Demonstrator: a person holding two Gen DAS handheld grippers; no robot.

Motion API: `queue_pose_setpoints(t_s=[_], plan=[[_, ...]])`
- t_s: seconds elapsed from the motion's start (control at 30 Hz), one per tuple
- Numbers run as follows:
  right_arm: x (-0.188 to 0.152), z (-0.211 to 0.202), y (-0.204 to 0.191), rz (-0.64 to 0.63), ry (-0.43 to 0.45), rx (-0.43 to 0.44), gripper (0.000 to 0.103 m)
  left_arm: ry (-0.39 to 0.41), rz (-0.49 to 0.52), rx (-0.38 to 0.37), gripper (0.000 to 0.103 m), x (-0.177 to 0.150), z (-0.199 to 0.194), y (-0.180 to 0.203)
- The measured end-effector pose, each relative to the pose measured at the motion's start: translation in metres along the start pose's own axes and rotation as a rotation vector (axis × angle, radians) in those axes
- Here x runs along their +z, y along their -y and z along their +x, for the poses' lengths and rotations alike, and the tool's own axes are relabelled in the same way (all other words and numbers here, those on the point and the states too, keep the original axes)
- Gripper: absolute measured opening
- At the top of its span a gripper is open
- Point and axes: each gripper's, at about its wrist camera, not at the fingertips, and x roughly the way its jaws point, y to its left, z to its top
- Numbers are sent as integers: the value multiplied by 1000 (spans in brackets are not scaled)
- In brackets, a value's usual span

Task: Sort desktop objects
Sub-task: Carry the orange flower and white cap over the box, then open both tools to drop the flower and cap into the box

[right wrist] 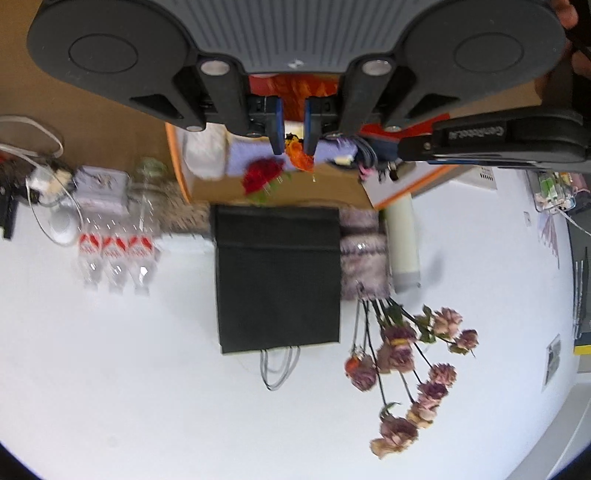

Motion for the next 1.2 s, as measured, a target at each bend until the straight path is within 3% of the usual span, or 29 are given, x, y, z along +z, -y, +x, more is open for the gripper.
queue_pose_setpoints(t_s=[0.2, 0.57, 1.1, 1.2], plan=[[18, 37, -15, 24, -4, 30, 9, 38, -26, 4, 28, 17, 20, -18], [14, 118, -30, 32, -103, 98, 9, 0, 20, 28, 28, 21, 74, -42], [3, 135, -22, 3, -144, 94, 10, -29, 101, 36, 29, 8, 96, -40], [3, 133, -23, -6, -138, 84, 13, -11, 101, 48, 42, 8, 93, -41]])
